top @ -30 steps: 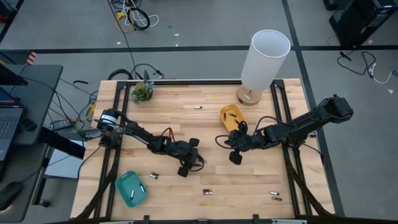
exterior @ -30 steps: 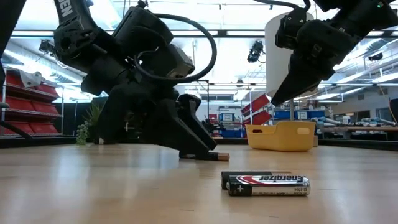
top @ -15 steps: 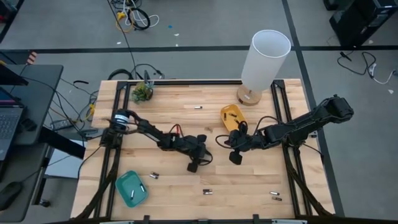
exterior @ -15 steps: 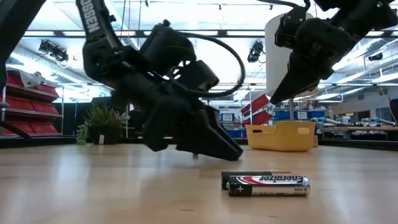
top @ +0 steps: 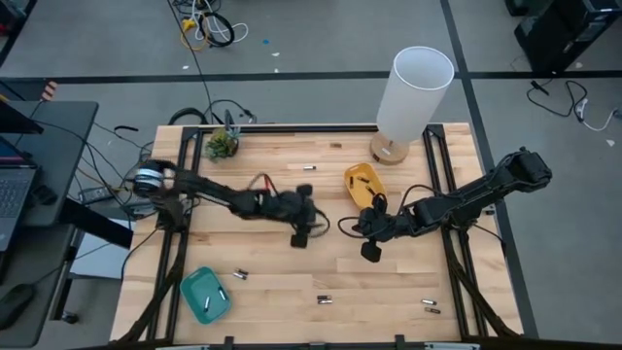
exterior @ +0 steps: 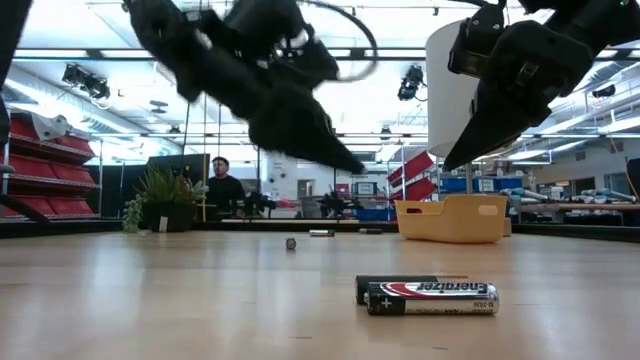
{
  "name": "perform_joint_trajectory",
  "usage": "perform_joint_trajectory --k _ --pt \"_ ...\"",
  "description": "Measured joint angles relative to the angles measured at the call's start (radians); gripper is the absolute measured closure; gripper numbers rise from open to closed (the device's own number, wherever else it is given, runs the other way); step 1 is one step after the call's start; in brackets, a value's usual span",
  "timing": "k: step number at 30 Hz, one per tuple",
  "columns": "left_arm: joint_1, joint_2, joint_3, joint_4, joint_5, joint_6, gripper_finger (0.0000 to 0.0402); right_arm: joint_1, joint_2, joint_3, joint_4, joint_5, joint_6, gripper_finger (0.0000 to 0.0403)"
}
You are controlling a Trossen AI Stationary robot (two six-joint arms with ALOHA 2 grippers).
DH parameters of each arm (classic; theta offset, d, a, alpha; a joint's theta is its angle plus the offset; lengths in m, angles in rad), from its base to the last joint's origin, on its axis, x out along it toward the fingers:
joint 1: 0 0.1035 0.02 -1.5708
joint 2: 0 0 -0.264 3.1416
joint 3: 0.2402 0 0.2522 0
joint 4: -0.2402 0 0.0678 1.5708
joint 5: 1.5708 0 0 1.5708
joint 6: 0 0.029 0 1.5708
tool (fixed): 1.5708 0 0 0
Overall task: Sort batteries
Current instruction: Put the black battery into the yellow bin
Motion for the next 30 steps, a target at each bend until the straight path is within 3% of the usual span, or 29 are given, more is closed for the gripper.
perform_joint_trajectory --k 4,7,15,20,27,30 --pt "0.084 -0.137 -0.002 -0.111 0.004 0.014 0.0241 0.006 0.0 0.0 0.008 0.022 -0.001 0.0403" --pt "0.175 -0.176 0.001 -0.13 0.066 0.012 0.0241 0.006 0.0 0.0 0.015 0.046 -0.001 0.0403" --pt "0.412 -0.046 0.056 -0.01 0.188 0.074 0.0241 0.001 0.0 0.0 0.064 0.09 -0.007 0.0403" --pt "0.517 0.149 0.275 -0.143 0.347 0.068 0.0241 0.001 0.0 0.0 0.064 0.083 -0.001 0.0403" --pt "0.584 0.397 0.628 -0.429 0.308 0.288 0.0241 0.017 0.0 0.0 0.031 0.059 0.026 0.0403" --pt "0.617 0.458 0.752 -0.567 0.403 0.298 0.0241 0.033 0.0 0.0 0.002 0.056 0.045 0.0403"
